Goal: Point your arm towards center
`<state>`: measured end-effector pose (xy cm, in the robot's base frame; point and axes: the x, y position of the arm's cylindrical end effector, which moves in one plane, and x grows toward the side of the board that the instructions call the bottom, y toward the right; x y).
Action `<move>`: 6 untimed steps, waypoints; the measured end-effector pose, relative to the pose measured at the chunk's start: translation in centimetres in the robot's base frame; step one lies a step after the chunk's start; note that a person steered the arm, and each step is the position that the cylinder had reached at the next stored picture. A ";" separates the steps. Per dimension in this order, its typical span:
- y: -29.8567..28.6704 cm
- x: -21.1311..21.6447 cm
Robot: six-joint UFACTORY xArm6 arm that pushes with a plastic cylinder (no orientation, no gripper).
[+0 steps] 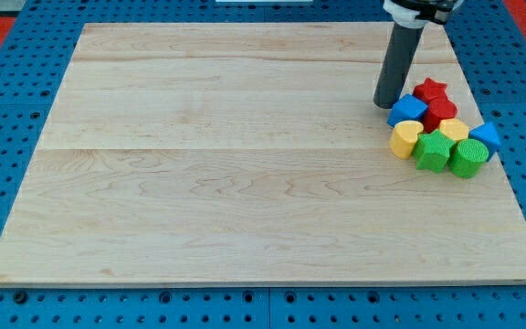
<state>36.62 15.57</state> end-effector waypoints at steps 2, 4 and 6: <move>-6.8 0.3; -11.5 0.6; -14.8 3.2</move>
